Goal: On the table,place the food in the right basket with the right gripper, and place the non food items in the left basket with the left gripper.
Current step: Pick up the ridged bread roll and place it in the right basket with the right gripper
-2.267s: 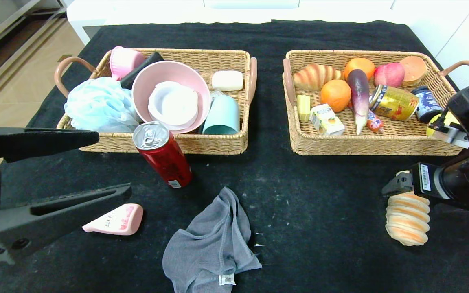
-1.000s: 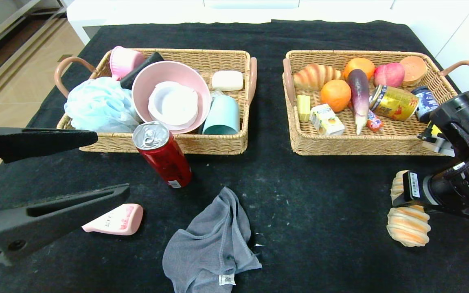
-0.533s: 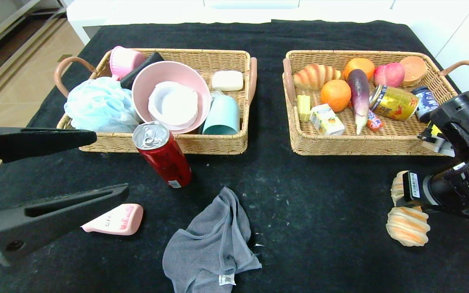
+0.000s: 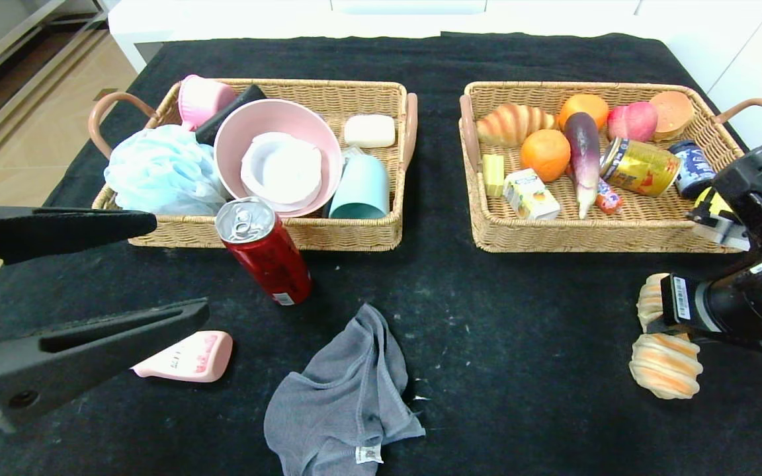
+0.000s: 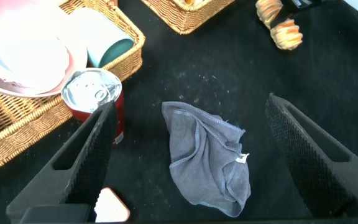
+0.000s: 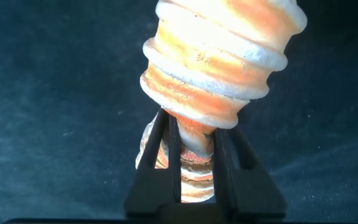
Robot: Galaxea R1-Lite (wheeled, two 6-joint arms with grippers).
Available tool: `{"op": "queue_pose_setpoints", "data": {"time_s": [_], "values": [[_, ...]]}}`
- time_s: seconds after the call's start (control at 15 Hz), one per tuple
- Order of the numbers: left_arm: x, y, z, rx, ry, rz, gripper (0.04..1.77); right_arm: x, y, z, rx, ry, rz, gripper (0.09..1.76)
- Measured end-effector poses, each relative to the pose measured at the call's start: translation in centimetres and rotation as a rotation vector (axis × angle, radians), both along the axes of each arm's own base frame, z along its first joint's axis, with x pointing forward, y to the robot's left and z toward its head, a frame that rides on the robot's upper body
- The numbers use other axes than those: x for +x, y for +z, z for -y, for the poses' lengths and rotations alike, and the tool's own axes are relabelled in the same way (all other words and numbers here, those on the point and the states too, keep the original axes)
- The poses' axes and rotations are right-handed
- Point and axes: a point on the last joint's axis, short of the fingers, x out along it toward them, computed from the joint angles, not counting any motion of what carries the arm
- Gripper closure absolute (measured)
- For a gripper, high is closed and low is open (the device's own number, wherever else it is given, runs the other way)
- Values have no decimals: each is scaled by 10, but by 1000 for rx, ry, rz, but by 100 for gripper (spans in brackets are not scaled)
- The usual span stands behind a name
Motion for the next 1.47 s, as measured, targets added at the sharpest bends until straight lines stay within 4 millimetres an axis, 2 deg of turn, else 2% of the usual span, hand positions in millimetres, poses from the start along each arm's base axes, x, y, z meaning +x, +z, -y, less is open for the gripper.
{"op": "queue_pose_setpoints", "data": {"time_s": [0.47, 0.87, 1.07, 1.47], "values": [[1, 0, 0, 2, 1, -3, 9, -12, 41, 0, 18, 40, 154, 148], [0, 0, 0, 1, 1, -3, 9, -14, 82, 1, 29, 68, 308, 148], [1, 0, 0, 1, 1, -3, 9, -7, 97, -1, 30, 82, 373, 148], [1, -1, 0, 1, 1, -2, 9, 20, 120, -5, 7, 107, 480, 149]]}}
